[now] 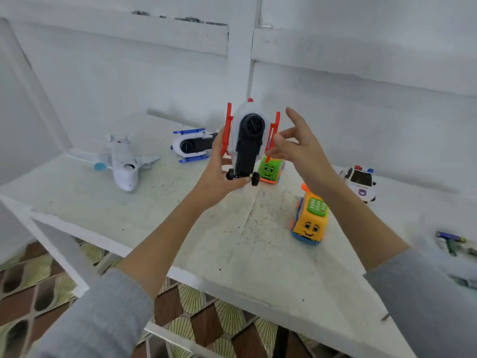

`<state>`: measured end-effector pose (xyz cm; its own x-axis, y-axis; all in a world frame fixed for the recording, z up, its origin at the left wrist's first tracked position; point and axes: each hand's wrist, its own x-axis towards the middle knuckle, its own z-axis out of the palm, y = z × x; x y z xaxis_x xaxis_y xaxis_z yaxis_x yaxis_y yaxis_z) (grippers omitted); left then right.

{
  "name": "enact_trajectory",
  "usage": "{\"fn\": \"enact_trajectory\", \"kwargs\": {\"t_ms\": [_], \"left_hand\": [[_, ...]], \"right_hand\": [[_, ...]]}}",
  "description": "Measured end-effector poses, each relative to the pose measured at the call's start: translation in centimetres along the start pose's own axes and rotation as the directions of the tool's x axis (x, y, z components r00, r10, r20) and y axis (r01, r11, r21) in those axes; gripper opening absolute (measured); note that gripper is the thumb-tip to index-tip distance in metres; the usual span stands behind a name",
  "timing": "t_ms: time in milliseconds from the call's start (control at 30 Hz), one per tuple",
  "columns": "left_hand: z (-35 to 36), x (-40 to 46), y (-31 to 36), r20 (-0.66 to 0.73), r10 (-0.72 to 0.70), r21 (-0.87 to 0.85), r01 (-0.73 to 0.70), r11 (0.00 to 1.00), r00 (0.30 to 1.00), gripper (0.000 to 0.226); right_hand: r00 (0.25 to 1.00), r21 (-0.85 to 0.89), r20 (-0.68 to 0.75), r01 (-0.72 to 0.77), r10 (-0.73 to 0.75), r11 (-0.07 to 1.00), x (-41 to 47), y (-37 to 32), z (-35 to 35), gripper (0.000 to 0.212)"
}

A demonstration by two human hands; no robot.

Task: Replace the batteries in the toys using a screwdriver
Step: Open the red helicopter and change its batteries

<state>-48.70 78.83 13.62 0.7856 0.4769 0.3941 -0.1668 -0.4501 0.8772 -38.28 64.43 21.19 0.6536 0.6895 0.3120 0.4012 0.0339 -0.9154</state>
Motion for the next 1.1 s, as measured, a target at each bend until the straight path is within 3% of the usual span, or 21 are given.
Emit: {"fn": "enact_trajectory", "kwargs": {"t_ms": [167, 367, 433, 633, 833, 1100], "left_hand": [[-4.8, 0.5, -3.3, 0.052, -0.041, -0.021, 0.042, 0.999, 0.998, 0.093], [-6.6, 1.1, -5.1, 0.083, -0.011, -0.032, 0.014, 0.999, 0.997, 0.081], [-6.7, 1.2, -5.7, 0.130, -0.055, -0.091, 0.067, 0.994, 0.990, 0.081], [-7.0, 0.4, -7.2, 0.274, -0.107, -0.129, 0.147, 0.981, 0.956, 0.073], [-7.2, -0.6, -7.8, 0.289, -0.106, -0.131, 0.149, 0.980, 0.951, 0.066], [-8.9, -1.2, -10.4, 0.359, -0.139, -0.005, 0.150, 0.989, 0.923, 0.077]], "right_hand": [[0.997, -0.069, -0.040, -0.062, 0.059, 0.996, 1.7, 2.0, 6.1, 0.060], [0.995, -0.161, -0.087, -0.065, 0.052, 0.985, 1.8, 3.8, 8.9, 0.066], [0.995, -0.187, -0.075, -0.075, 0.062, 0.979, 1.5, 4.7, 9.6, 0.067], [0.989, -0.130, -0.073, -0.139, 0.130, 0.982, 0.0, 6.9, 10.7, 0.061], [0.979, -0.106, -0.070, -0.200, 0.193, 0.974, -1.4, 8.4, 11.9, 0.060], [0.982, -0.322, -0.001, -0.182, 0.191, 0.929, -2.0, 9.3, 13.0, 0.061]]}}
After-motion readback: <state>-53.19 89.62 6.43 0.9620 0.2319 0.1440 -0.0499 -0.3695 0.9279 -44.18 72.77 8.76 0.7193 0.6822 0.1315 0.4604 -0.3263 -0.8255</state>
